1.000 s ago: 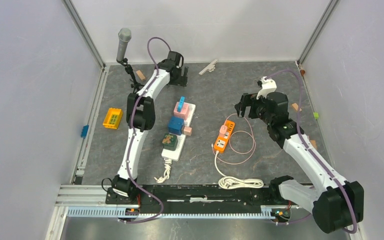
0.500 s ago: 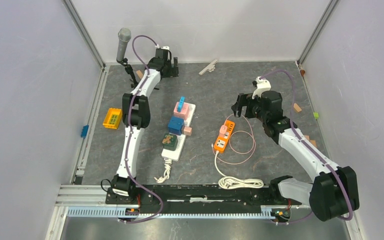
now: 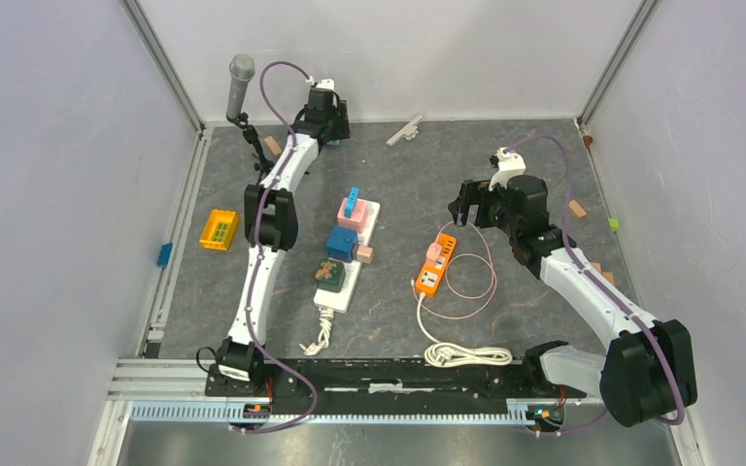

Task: Insert the plug
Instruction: Move the plug to the center of the board.

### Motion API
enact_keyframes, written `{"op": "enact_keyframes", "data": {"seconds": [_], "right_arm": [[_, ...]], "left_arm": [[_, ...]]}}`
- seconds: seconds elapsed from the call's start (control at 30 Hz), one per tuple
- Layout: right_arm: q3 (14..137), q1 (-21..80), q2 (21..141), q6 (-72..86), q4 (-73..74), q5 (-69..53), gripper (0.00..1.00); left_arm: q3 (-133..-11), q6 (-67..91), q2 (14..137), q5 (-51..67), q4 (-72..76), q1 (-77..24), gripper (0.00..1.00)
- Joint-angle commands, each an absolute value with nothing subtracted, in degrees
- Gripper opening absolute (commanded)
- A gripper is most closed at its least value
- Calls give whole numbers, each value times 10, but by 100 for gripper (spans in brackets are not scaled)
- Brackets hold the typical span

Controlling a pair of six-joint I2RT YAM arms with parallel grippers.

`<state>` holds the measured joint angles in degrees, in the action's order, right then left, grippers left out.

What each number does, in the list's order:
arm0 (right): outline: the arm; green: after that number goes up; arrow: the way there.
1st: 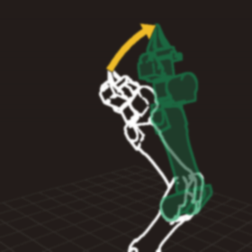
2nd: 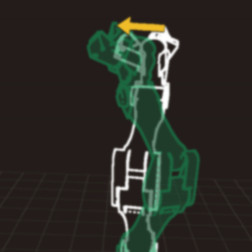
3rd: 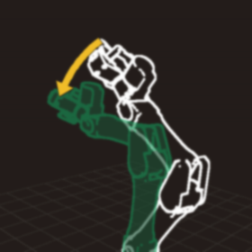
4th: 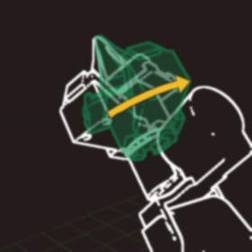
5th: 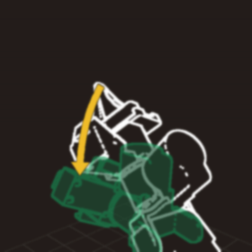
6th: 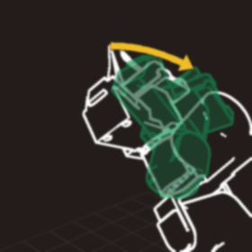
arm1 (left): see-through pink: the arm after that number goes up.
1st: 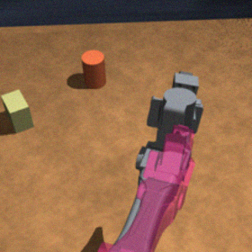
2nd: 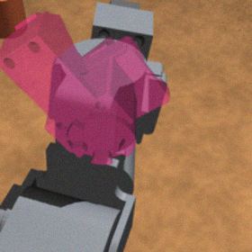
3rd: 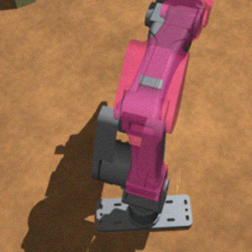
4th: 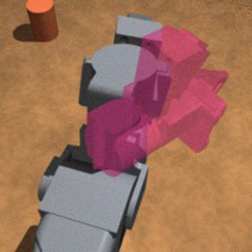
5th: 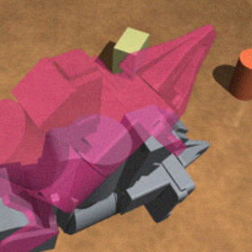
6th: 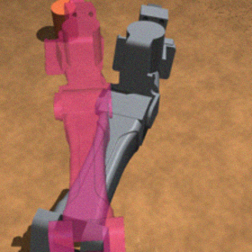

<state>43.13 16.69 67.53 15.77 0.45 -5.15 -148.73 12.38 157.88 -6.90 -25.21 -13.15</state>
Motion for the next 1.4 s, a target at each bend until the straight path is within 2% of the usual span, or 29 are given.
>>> {"op": "enact_keyframes", "data": {"seconds": [0.0, 0.33, 0.53, 0.63, 0.73, 0.97, 1.23, 1.3, 1.37], "right_arm": [[433, 164, 674, 151, -14, -47, 98], [436, 162, 671, 141, -10, -39, 98], [450, 161, 684, 139, -14, -45, 98], [470, 162, 702, 139, -22, -60, 98], [499, 162, 737, 142, -33, -85, 98], [611, 165, 870, 157, -56, -156, 98], [766, 193, 1058, 207, -116, -239, 98], [817, 202, 1109, 225, -130, -255, 98], [870, 210, 1168, 244, -140, -270, 98]], "left_arm": [[-1523, 126, 1590, -91, -225, -135, 71], [-1528, 119, 1588, -112, -272, -134, 61], [-1511, 122, 1577, -90, -304, -131, 49], [-1509, 137, 1577, -62, -318, -124, 36], [-1482, 136, 1565, -40, -320, -123, 29], [-1359, 131, 1494, 8, -279, -125, 28], [-1322, 112, 1439, 89, -276, -127, 25], [-1302, 112, 1419, 96, -263, -127, 26], [-1267, 113, 1395, 85, -229, -127, 32]]}}
